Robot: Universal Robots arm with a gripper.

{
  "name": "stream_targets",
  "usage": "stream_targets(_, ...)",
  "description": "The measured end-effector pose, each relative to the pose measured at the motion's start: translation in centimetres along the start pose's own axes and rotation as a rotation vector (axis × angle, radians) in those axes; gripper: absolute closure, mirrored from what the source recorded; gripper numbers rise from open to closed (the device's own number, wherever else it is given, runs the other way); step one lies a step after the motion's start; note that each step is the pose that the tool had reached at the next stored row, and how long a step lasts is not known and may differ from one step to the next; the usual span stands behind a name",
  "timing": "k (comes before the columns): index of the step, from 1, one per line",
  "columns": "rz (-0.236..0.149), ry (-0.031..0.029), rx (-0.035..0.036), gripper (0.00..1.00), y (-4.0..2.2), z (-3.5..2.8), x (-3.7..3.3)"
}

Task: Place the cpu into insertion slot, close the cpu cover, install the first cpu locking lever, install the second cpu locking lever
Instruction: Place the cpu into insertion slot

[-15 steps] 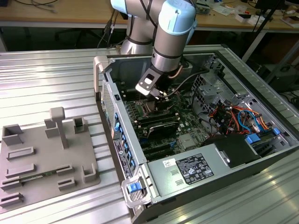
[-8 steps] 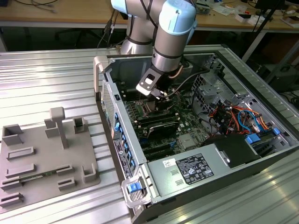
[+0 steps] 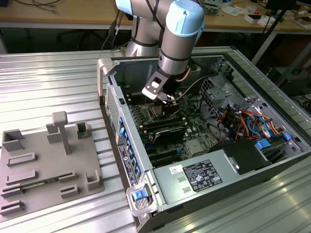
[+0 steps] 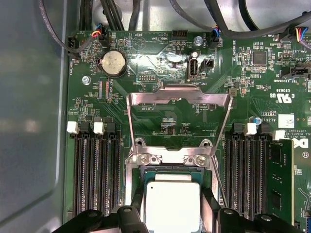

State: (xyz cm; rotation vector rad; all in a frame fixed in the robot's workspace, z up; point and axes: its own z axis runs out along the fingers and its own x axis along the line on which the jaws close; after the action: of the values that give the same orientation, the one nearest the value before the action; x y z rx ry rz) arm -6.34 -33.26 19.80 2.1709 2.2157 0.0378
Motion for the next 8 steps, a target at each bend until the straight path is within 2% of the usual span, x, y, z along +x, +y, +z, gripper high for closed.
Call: stream_targets(8, 0.000, 0.0000, 0.0000, 0.45, 0.02, 0.29, 0.00)
